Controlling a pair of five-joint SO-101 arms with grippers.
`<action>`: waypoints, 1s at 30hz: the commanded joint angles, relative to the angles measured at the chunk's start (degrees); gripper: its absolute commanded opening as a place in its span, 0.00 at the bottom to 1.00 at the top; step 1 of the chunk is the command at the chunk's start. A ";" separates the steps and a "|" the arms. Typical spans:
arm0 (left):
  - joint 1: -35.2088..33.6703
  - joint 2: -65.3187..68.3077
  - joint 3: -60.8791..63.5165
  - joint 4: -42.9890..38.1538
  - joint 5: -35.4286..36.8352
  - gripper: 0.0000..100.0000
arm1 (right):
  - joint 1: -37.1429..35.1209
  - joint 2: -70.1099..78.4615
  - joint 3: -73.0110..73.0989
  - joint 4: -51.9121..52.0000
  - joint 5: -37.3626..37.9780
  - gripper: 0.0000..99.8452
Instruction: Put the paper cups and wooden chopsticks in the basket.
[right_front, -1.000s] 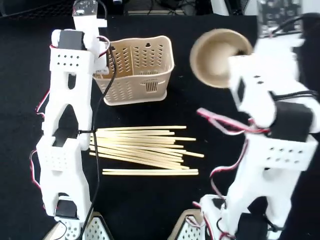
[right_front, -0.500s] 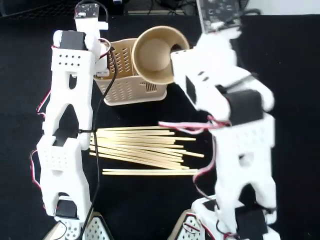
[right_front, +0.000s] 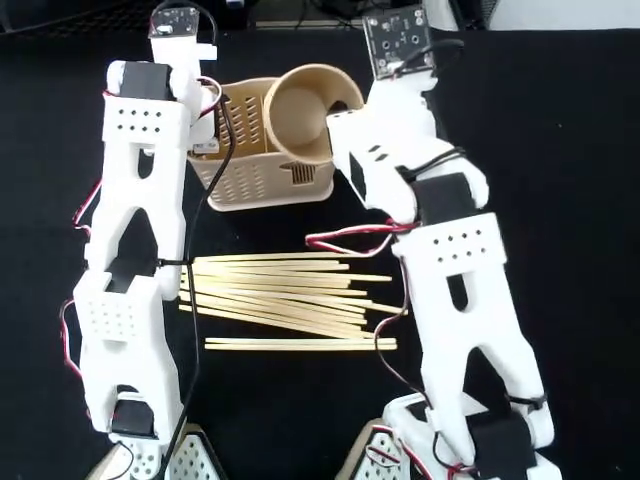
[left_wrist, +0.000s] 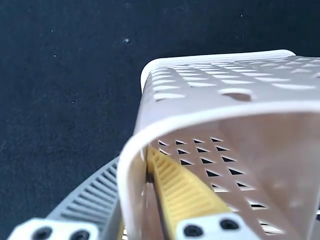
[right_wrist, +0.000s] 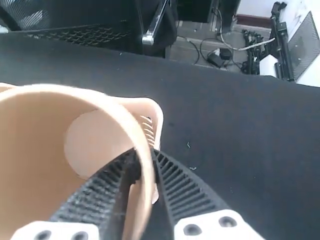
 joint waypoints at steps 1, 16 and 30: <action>0.92 -0.88 -0.66 0.79 0.00 0.03 | -0.88 0.66 2.24 -3.16 1.85 0.04; 3.82 -0.88 -0.75 0.26 0.09 0.03 | 1.32 3.38 -31.52 20.48 8.26 0.22; 3.03 -0.79 -9.45 0.35 -0.26 0.15 | 16.53 2.95 -28.53 34.02 8.62 0.22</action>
